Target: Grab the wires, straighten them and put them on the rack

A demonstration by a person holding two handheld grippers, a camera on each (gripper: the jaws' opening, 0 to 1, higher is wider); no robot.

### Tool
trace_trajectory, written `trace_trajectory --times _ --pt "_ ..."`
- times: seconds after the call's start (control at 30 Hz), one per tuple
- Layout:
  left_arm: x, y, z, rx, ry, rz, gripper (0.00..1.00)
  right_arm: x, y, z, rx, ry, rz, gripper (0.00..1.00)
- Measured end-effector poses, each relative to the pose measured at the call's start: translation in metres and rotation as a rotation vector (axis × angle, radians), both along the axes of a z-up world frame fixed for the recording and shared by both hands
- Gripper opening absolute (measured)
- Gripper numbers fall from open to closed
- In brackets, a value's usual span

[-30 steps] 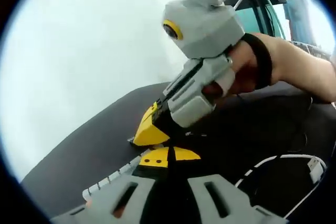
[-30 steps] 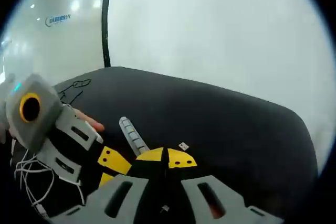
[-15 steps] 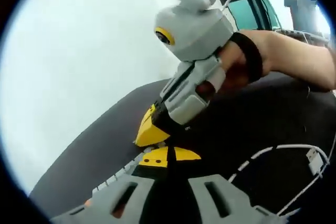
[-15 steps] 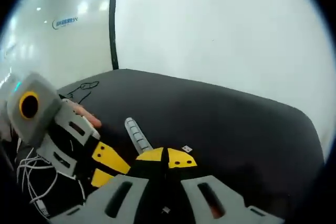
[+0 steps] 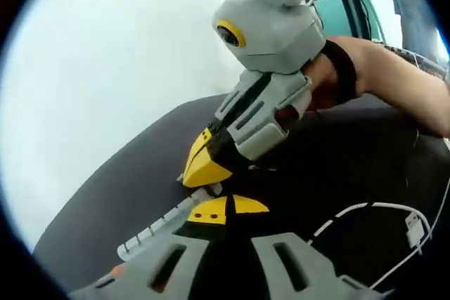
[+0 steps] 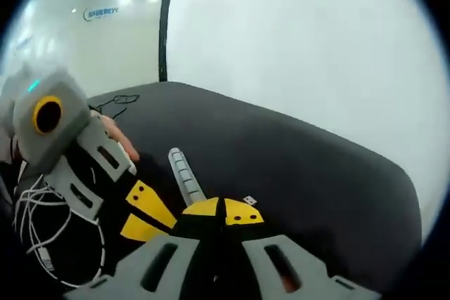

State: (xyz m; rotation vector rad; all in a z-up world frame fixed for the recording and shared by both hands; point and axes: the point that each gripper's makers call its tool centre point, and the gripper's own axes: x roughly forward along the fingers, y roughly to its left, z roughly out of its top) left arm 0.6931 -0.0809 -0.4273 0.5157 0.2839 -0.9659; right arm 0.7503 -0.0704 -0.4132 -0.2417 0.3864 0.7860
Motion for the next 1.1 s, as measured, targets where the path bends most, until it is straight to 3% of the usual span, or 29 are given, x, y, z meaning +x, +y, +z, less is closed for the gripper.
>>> trace_trajectory --times 0.07,0.2,0.23,0.3,0.37,0.43,0.47,0.57,0.8,0.83,0.93,1.03,1.07,1.1 --pt "-0.002 0.000 -0.001 0.003 -0.006 0.006 0.00 -0.001 0.000 0.001 -0.037 -0.032 0.014 0.00" --pt "-0.002 0.000 0.002 -0.057 -0.012 0.029 0.00 -0.003 0.000 0.000 -0.015 -0.019 0.008 0.00" --pt "-0.002 0.000 0.006 -0.028 -0.078 0.018 0.00 -0.003 0.000 0.001 -0.008 -0.015 0.008 0.00" --pt "0.006 -0.003 0.023 0.018 -0.270 0.008 0.00 -0.006 -0.001 0.002 -0.001 -0.004 0.013 0.00" --pt "0.006 -0.006 0.022 -0.019 -0.224 0.002 0.00 -0.007 -0.002 0.002 0.004 -0.001 0.013 0.00" --pt "0.010 -0.002 -0.001 0.087 -0.169 0.019 0.00 -0.009 -0.002 0.002 0.004 0.003 0.012 0.00" --pt "0.010 -0.010 0.006 0.028 -0.198 -0.011 0.00 -0.010 -0.003 0.002 -0.002 0.003 0.015 0.00" --pt "0.008 -0.007 0.005 0.018 -0.109 0.014 0.00 -0.008 -0.005 0.003 0.011 0.022 0.012 0.00" --pt "0.002 -0.008 0.005 -0.012 -0.124 -0.006 0.00 -0.013 -0.003 0.004 -0.045 0.017 0.039 0.00" --pt "0.001 -0.008 0.004 -0.010 -0.130 -0.007 0.00 -0.012 -0.006 0.003 -0.042 0.039 0.020 0.00" --pt "0.003 -0.008 0.005 -0.023 -0.123 -0.011 0.00 -0.009 -0.004 0.006 -0.095 0.020 0.027 0.00" --pt "0.004 -0.007 0.005 -0.030 -0.124 -0.007 0.00 -0.019 -0.008 0.003 -0.099 0.042 0.035 0.00" --pt "0.003 -0.008 0.005 -0.027 -0.119 -0.004 0.00 -0.023 -0.009 -0.002 -0.140 0.032 0.063 0.00" --pt "0.003 -0.007 0.005 -0.024 -0.117 0.000 0.00 -0.023 -0.007 -0.005 -0.110 0.053 0.029 0.00"
